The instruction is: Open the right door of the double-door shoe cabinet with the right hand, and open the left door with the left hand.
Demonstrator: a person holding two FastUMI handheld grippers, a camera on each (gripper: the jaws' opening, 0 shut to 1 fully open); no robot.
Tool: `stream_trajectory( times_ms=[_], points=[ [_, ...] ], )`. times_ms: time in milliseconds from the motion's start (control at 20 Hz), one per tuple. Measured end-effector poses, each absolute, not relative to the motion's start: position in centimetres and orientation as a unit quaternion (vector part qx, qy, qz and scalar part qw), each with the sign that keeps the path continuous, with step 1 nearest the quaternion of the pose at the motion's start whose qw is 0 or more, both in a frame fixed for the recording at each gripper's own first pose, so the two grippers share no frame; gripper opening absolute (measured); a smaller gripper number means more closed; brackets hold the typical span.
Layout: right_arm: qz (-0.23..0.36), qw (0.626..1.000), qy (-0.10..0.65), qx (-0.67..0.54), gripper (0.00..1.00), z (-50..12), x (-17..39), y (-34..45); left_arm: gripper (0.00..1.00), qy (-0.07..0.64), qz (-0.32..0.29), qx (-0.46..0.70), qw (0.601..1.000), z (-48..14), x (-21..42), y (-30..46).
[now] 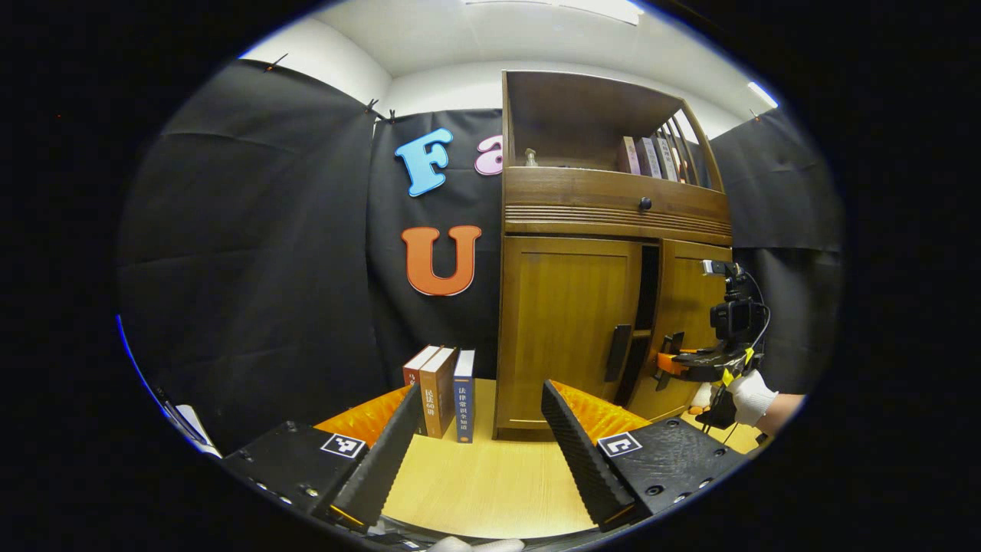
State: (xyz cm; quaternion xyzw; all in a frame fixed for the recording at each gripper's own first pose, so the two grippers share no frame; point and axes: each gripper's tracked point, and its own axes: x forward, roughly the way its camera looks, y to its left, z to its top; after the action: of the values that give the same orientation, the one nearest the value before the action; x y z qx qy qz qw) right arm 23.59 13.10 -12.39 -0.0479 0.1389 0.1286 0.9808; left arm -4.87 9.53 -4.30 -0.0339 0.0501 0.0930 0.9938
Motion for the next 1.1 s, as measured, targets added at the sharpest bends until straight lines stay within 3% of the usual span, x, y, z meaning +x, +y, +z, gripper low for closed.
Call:
stream_trajectory(
  times_ms=[200, 250, 350, 400, 600, 650, 700, 750, 800, 1100],
  points=[
    [0.135, 0.98, 0.137, -0.051, 0.32, -12.6, 21.0, 11.5, 0.95, 0.045, 0.078, -0.027, 0.996, -4.0, -4.8, 8.7],
    [0.136, 0.98, 0.136, -0.052, 0.32, -12.6, 20.4, 11.0, 1.0, 0.044, 0.073, -0.027, 0.996, -3.9, -4.8, 8.3],
    [0.137, 0.98, 0.135, -0.05, 0.32, -12.5, 19.2, 10.1, 1.0, 0.042, 0.063, -0.026, 0.997, -3.7, -4.8, 7.8],
    [0.136, 0.98, 0.135, -0.048, 0.32, -12.6, 18.7, 9.6, 0.95, 0.041, 0.059, -0.026, 0.997, -3.7, -4.7, 7.5],
    [0.124, 0.982, 0.135, -0.044, 0.32, -12.5, 16.7, 7.6, 0.95, 0.046, 0.038, -0.027, 0.998, -3.9, -4.6, 6.2],
    [0.12, 0.983, 0.135, -0.044, 0.31, -12.7, 16.3, 7.1, 1.0, 0.045, 0.034, -0.026, 0.998, -3.9, -4.5, 6.1],
    [0.116, 0.983, 0.134, -0.044, 0.31, -12.7, 15.9, 6.7, 0.95, 0.043, 0.031, -0.024, 0.998, -4.0, -4.5, 5.9],
    [0.112, 0.984, 0.133, -0.044, 0.31, -12.8, 15.7, 6.1, 1.0, 0.042, 0.027, -0.022, 0.998, -4.0, -4.4, 5.7],
    [0.108, 0.984, 0.133, -0.044, 0.31, -12.8, 15.2, 5.6, 0.95, 0.043, 0.024, -0.021, 0.999, -4.1, -4.4, 5.5],
    [0.087, 0.987, 0.132, -0.033, 0.28, -12.9, 13.6, 2.9, 0.95, 0.044, 0.006, -0.019, 0.999, -4.6, -3.8, 4.4]
  ],
)
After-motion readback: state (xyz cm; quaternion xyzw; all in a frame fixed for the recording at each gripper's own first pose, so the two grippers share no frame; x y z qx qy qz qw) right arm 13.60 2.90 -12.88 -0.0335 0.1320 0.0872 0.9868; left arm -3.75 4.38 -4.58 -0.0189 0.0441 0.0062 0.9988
